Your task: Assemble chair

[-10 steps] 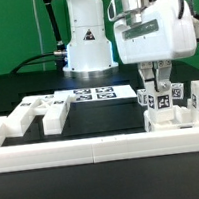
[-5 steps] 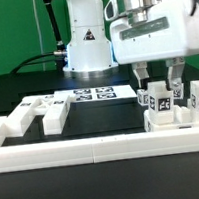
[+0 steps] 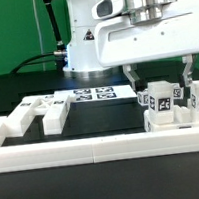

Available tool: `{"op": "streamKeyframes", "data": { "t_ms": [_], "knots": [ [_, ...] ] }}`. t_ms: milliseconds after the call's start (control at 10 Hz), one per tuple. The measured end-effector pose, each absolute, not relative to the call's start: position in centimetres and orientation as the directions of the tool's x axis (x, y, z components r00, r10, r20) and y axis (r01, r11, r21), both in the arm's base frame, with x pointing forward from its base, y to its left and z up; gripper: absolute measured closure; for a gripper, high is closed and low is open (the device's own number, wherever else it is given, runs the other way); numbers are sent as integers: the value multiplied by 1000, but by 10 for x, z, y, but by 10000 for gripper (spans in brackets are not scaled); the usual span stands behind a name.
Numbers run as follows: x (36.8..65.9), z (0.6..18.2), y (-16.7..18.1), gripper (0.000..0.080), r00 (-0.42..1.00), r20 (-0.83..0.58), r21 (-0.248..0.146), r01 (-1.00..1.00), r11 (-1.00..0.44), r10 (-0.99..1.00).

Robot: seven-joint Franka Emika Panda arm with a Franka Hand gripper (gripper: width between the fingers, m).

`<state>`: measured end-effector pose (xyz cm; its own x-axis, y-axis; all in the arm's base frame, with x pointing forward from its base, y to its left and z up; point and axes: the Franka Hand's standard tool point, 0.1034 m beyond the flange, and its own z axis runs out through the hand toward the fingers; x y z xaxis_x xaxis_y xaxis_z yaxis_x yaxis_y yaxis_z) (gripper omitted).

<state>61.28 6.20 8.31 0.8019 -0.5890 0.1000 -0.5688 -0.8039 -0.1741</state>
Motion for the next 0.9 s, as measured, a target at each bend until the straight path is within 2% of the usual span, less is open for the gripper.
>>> {"op": "streamKeyframes", "data": {
  "t_ms": [300,500,600,800,900],
  "knots": [
    [612,81,60,151,933,145,-129,-312,-941,-330],
    [612,79,57,151,968,159,-100,-180,-978,-195],
    [612,79,56,151,982,169,-73,-71,-995,-82],
    [612,79,56,151,985,172,-63,-22,-998,-33],
    [612,79,56,239,985,172,-62,-18,-998,-29]
  ]
}}
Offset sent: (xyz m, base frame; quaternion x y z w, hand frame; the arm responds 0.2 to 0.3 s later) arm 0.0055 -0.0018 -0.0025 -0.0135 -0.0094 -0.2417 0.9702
